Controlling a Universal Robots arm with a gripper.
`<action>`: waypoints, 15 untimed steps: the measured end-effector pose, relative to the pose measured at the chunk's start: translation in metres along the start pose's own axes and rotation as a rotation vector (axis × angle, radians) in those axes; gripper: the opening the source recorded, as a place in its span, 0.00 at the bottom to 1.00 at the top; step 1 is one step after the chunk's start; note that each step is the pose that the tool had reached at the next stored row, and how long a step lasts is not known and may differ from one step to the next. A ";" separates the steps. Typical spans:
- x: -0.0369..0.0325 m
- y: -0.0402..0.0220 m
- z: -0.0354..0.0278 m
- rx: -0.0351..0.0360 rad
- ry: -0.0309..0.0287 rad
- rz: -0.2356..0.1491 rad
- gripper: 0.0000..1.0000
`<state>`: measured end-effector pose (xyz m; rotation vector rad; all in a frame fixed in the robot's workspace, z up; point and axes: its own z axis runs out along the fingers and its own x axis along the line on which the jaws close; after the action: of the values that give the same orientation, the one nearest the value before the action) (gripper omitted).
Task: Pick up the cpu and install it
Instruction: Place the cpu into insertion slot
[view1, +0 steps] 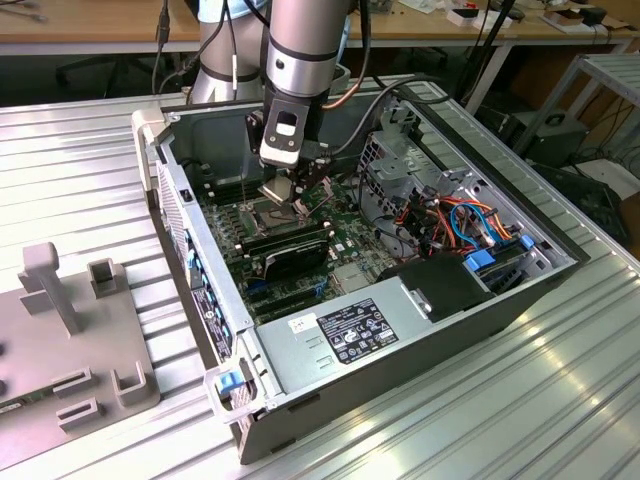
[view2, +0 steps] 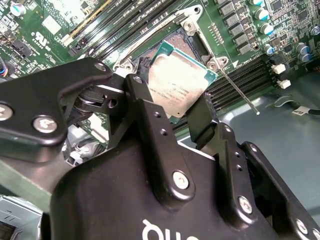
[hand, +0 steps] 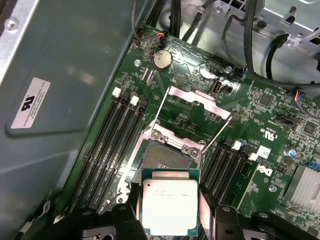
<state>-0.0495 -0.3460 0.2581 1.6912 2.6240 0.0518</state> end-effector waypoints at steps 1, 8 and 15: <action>0.0000 0.0000 0.0000 -0.0001 0.0000 0.000 0.55; 0.0000 0.0000 0.0000 -0.0001 0.0000 0.001 0.55; 0.0000 0.0000 0.0001 -0.0001 -0.0008 0.021 0.55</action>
<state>-0.0495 -0.3459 0.2580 1.7185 2.6058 0.0516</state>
